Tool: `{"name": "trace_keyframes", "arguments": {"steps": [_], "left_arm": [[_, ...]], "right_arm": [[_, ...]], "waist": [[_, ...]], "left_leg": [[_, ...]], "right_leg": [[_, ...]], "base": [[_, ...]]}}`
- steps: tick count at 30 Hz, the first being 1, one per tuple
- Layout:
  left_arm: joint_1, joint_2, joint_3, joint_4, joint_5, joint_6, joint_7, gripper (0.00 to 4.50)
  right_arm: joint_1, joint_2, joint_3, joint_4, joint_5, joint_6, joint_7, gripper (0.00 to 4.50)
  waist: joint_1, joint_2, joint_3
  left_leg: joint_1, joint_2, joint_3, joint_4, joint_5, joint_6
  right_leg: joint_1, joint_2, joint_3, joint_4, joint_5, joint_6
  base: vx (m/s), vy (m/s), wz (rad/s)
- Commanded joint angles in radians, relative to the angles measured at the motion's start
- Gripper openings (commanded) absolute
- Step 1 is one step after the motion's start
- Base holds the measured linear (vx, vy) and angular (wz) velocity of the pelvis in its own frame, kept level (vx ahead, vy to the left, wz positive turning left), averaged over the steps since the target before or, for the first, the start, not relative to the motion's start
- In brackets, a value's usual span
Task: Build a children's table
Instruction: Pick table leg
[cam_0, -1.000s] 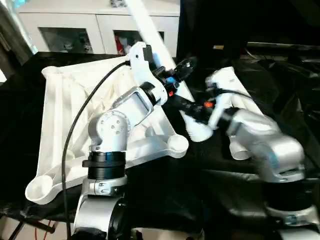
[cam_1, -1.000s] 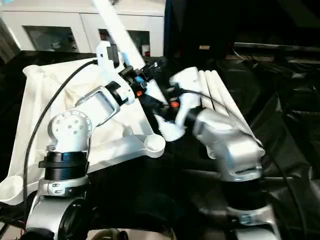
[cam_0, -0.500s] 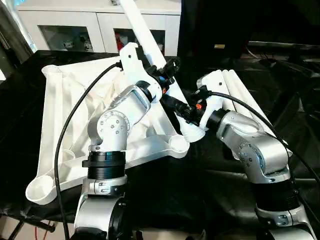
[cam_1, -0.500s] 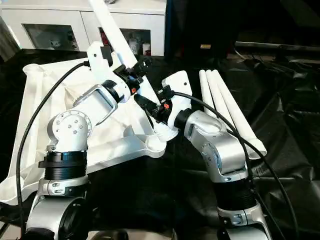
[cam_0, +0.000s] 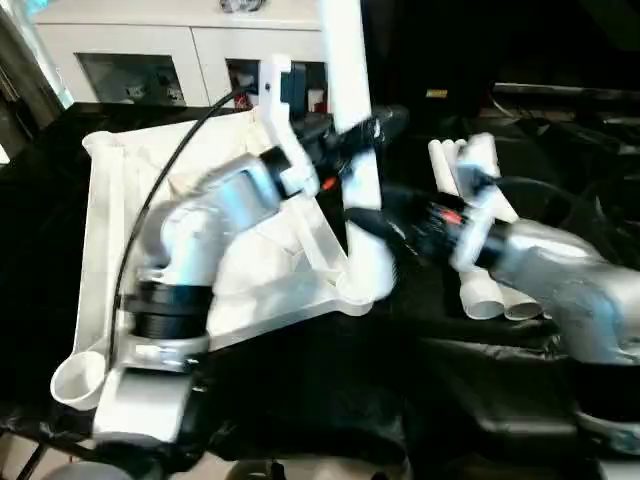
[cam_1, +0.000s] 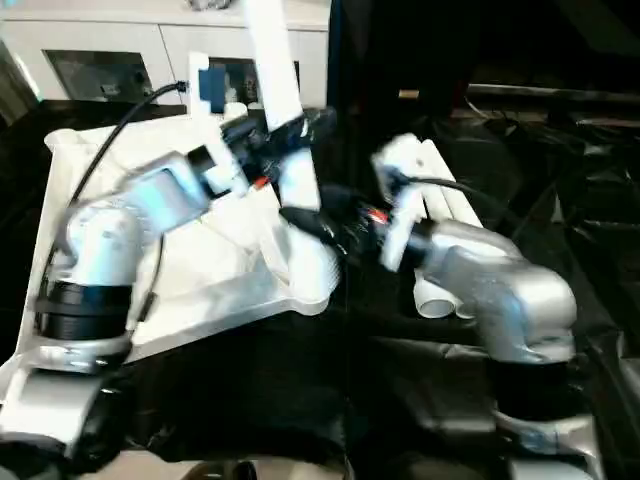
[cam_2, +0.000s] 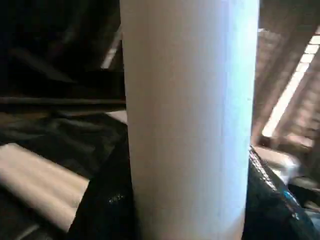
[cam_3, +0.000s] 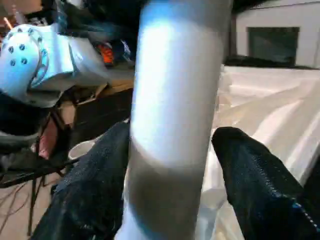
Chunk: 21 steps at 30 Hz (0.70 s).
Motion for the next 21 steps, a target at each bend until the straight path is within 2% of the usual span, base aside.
{"name": "trace_keyframes", "arguments": {"steps": [1, 4, 5, 7, 12, 16, 17, 20, 21], "left_arm": [[-0.032, 0.013, -0.009, -0.028, -0.052, 0.024, -0.09, 1.86], [-0.054, 0.005, 0.001, -0.005, -0.074, 0.029, -0.086, 1.86], [-0.055, 0.005, 0.002, -0.004, -0.075, 0.029, -0.086, 1.85], [-0.068, 0.0, 0.013, 0.014, -0.091, 0.032, -0.108, 1.85], [-0.066, -0.003, 0.011, 0.027, -0.08, 0.029, -0.126, 1.84], [-0.063, 0.003, 0.007, 0.03, -0.08, 0.031, -0.136, 1.84], [-0.065, 0.002, 0.007, 0.039, -0.072, 0.035, -0.11, 2.4], [-0.058, -0.009, 0.001, 0.03, -0.043, 0.027, -0.06, 2.61], [-0.054, -0.023, -0.003, 0.028, -0.008, 0.007, -0.004, 2.72]], "right_arm": [[0.005, -0.008, 0.021, -0.014, 0.007, 0.016, 0.002, 2.88], [0.012, -0.012, 0.049, -0.018, -0.002, 0.021, -0.001, 2.88], [0.012, -0.012, 0.05, -0.018, -0.002, 0.022, -0.001, 2.61], [0.014, -0.008, 0.064, -0.008, -0.009, 0.033, -0.019, 2.51], [0.011, 0.01, 0.067, 0.009, -0.021, 0.028, -0.048, 2.08], [0.006, 0.021, 0.062, 0.014, -0.024, 0.015, -0.069, 1.96], [0.001, 0.028, 0.061, 0.019, -0.028, 0.006, -0.084, 1.94], [-0.008, 0.053, 0.051, 0.023, -0.034, -0.009, -0.12, 1.93], [-0.011, 0.059, 0.05, 0.024, -0.035, -0.006, -0.132, 1.93]], "waist": [[0.002, -0.005, -0.087], [0.002, -0.004, -0.086], [0.002, -0.005, -0.085], [0.003, -0.005, -0.086], [0.003, -0.007, -0.087], [0.002, -0.005, -0.088], [0.003, -0.004, -0.088], [0.001, -0.004, -0.088], [0.002, 0.0, -0.089]], "left_leg": [[0.025, 0.059, -0.021, -0.06, -0.121, 0.04], [0.027, 0.06, -0.021, -0.06, -0.137, 0.026], [0.027, 0.06, -0.021, -0.061, -0.141, 0.024], [0.028, 0.059, -0.02, -0.06, -0.146, 0.022], [0.025, 0.059, -0.022, -0.061, -0.142, 0.016], [0.025, 0.06, -0.023, -0.061, -0.135, 0.016], [0.025, 0.06, -0.023, -0.061, -0.133, 0.017], [0.024, 0.06, -0.022, -0.06, -0.134, 0.011], [0.026, 0.061, -0.023, -0.06, -0.136, 0.009]], "right_leg": [[0.055, -0.082, 0.042, -0.066, -0.165, -0.235], [0.053, -0.081, 0.042, -0.067, -0.179, -0.234], [0.054, -0.081, 0.042, -0.068, -0.183, -0.233], [0.053, -0.081, 0.043, -0.071, -0.195, -0.23], [0.054, -0.082, 0.042, -0.071, -0.211, -0.216], [0.054, -0.081, 0.042, -0.068, -0.191, -0.218], [0.054, -0.081, 0.042, -0.068, -0.186, -0.218], [0.053, -0.081, 0.041, -0.066, -0.175, -0.226], [0.053, -0.082, 0.042, -0.066, -0.172, -0.228]], "base": [[0.0, 0.0, 0.0], [0.0, 0.0, 0.0], [0.0, 0.0, 0.0], [0.0, 0.0, 0.0], [0.0, 0.0, 0.0], [0.0, 0.0, 0.0], [0.0, 0.0, 0.0], [0.0, 0.0, 0.0], [0.0, 0.0, 0.0]]}}
